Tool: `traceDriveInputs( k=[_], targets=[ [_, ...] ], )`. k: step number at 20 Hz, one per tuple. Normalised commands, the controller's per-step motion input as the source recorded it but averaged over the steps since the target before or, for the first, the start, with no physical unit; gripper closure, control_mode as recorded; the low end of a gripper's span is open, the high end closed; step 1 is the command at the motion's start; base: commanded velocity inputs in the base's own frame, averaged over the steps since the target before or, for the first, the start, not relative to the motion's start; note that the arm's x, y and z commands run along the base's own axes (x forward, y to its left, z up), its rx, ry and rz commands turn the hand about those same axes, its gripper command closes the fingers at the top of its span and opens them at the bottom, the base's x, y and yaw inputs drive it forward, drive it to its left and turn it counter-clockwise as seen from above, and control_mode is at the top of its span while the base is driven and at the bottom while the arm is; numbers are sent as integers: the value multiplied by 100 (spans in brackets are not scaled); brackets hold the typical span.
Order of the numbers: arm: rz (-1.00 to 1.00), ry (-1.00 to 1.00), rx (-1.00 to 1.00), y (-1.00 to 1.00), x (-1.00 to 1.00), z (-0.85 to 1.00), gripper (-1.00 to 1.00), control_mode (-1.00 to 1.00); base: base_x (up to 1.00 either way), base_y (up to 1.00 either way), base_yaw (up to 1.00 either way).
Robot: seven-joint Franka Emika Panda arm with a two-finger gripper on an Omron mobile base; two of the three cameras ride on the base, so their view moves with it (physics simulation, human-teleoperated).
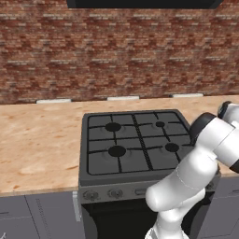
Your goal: Turn on the sink faucet. Then move the broccoli from the counter to the sink. Turn off the sink. Move the vegetable from the sink to the pot next to the stove. Finally move the pot to the front left burner.
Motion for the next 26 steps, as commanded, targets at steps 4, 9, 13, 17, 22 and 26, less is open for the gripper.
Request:
traceDriveInputs(
  k=[4, 9, 13, 17, 22, 26],
  targets=[
    [4, 0, 0, -20, 0, -14, -100, -100, 0, 0, 0],
    [1, 0, 0, -17, 0, -11, -100, -100, 0, 0, 0],
    [0, 0, 0, -9, 0, -17, -100, -100, 0, 0, 0],
    [0, 0, 0, -4, 0, -15, -100, -100, 0, 0, 0],
    [0, -1, 0, -7, 0, -1, -100, -100, 0, 0, 0],
    [1, 0, 0, -8, 0, 0, -100, -100, 0, 0, 0]
  ],
)
